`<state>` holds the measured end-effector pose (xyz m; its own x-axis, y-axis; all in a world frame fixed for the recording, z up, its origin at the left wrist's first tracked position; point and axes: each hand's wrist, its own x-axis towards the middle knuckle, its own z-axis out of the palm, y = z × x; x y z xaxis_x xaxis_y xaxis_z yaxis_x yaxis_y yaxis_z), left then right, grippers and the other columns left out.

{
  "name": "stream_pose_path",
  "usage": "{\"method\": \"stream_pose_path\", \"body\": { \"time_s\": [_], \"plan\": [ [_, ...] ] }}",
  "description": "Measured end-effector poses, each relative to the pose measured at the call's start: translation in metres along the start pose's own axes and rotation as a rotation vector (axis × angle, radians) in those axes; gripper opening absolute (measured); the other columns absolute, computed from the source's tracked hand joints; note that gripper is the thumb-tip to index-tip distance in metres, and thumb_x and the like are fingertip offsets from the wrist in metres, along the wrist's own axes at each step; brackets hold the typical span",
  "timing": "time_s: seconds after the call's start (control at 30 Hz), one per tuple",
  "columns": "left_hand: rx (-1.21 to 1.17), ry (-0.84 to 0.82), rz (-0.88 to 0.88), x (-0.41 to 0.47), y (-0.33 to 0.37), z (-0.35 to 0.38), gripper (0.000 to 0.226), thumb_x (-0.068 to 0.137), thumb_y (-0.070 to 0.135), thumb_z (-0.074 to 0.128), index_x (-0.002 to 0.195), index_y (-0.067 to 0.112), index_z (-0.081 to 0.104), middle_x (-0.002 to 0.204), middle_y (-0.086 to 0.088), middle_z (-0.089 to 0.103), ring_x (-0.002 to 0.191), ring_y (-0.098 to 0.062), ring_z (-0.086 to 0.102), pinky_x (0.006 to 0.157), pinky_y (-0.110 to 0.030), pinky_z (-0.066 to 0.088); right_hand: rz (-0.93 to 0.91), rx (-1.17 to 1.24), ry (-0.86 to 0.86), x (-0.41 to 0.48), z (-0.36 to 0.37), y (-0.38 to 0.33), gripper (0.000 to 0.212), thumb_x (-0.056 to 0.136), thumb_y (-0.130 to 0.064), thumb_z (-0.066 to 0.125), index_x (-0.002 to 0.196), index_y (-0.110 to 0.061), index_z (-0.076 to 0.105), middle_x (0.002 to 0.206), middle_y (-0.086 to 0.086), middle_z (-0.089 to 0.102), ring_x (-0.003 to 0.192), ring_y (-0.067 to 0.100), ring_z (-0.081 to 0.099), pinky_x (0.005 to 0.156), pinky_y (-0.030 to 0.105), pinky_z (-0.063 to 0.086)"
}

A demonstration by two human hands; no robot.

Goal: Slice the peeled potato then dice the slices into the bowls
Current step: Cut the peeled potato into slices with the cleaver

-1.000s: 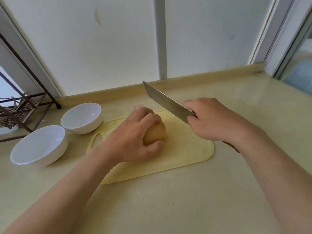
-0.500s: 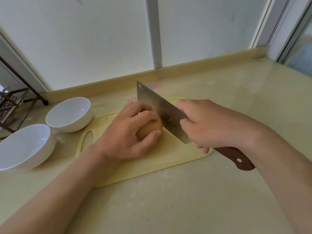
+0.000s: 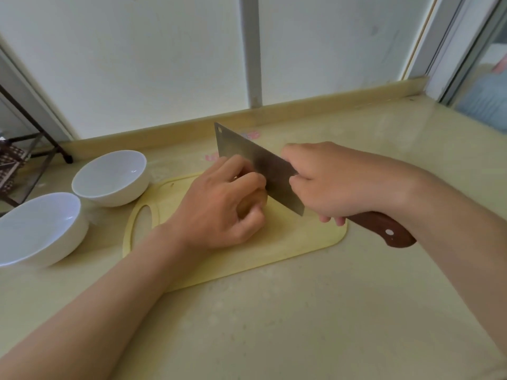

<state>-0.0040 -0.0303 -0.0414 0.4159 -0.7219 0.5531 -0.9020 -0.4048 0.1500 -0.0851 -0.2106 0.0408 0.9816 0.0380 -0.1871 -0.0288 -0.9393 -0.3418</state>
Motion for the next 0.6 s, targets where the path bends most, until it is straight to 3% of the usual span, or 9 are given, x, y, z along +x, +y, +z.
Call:
{"method": "stream_pose_path", "body": {
  "time_s": [0.17, 0.27, 0.6],
  "plan": [
    [0.006, 0.032, -0.007, -0.001, 0.0, 0.0, 0.017, 0.079, 0.02, 0.058, 0.088, 0.011, 0.069, 0.094, -0.006, 0.056, 0.076, -0.024, 0.049, 0.066, -0.039, 0.045, -0.001, -0.042, 0.008, -0.005, -0.017, -0.01, 0.009, 0.101, -0.013, 0.039, 0.103, -0.019, 0.045, 0.069, 0.009, 0.069, 0.045, 0.02, 0.065, 0.043, 0.025, 0.046],
    [0.014, 0.041, 0.015, 0.0, 0.0, 0.001, 0.013, 0.08, 0.016, 0.06, 0.085, 0.008, 0.068, 0.092, -0.009, 0.056, 0.075, -0.025, 0.048, 0.068, -0.04, 0.044, -0.008, -0.045, 0.022, -0.012, -0.022, -0.018, 0.028, 0.102, -0.012, 0.038, 0.088, -0.035, 0.033, 0.069, 0.01, 0.069, 0.045, 0.02, 0.065, 0.039, 0.023, 0.045],
    [0.001, 0.05, 0.015, 0.001, -0.002, 0.003, 0.01, 0.081, 0.015, 0.061, 0.083, 0.007, 0.066, 0.09, -0.008, 0.054, 0.074, -0.025, 0.047, 0.071, -0.038, 0.043, -0.004, -0.091, 0.03, -0.019, -0.023, -0.029, 0.039, 0.104, -0.012, 0.036, 0.076, -0.037, 0.028, 0.067, 0.008, 0.062, 0.033, 0.011, 0.054, 0.037, 0.023, 0.042]
  ]
}}
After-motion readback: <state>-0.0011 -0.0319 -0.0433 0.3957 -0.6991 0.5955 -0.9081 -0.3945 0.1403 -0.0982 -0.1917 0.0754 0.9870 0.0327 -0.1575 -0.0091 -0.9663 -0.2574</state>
